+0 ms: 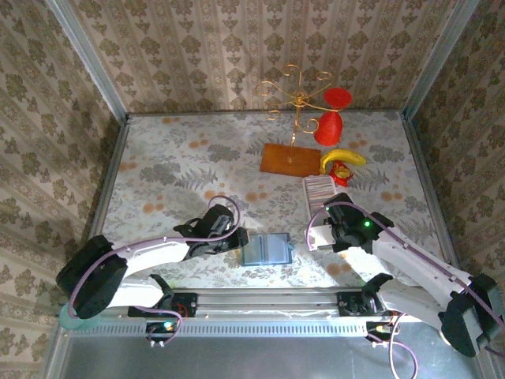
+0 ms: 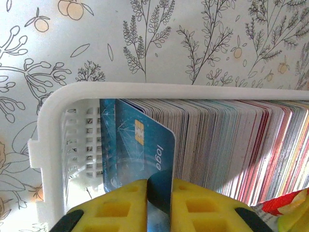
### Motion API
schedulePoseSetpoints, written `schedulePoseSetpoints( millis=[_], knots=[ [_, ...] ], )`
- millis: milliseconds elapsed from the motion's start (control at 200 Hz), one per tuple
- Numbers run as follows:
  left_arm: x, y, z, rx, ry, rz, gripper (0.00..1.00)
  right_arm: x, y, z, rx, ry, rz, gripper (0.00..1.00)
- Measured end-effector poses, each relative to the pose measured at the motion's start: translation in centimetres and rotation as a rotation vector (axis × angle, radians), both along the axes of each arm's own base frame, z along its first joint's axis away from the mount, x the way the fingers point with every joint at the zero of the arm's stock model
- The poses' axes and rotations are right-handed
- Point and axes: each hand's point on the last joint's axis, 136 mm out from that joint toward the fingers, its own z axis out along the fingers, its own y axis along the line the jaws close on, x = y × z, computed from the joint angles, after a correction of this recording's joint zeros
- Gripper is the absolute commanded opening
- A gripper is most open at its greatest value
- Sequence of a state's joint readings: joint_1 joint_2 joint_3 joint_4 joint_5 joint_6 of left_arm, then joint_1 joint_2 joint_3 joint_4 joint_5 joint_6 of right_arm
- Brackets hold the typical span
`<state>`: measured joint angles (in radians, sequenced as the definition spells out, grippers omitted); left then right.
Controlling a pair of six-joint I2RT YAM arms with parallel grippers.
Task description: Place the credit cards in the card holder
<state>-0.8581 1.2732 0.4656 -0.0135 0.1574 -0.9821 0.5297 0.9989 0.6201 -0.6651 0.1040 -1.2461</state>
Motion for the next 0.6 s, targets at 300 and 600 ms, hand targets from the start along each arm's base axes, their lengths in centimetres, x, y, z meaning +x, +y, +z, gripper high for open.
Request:
schedulePoseSetpoints(
  millis=[300,600],
  knots=[
    [0.2,0.2,1.2,-0.018,-0.031,0.008,0.32,-1.5,0.1,1.2,0.016,0.017,-0.010,0.07],
    [0.1,1.3,1.5,0.002,-0.049,0.006,0.21,-2.8,0.7,5.1,0.150,0.041,-0.159,0.00]
  ],
)
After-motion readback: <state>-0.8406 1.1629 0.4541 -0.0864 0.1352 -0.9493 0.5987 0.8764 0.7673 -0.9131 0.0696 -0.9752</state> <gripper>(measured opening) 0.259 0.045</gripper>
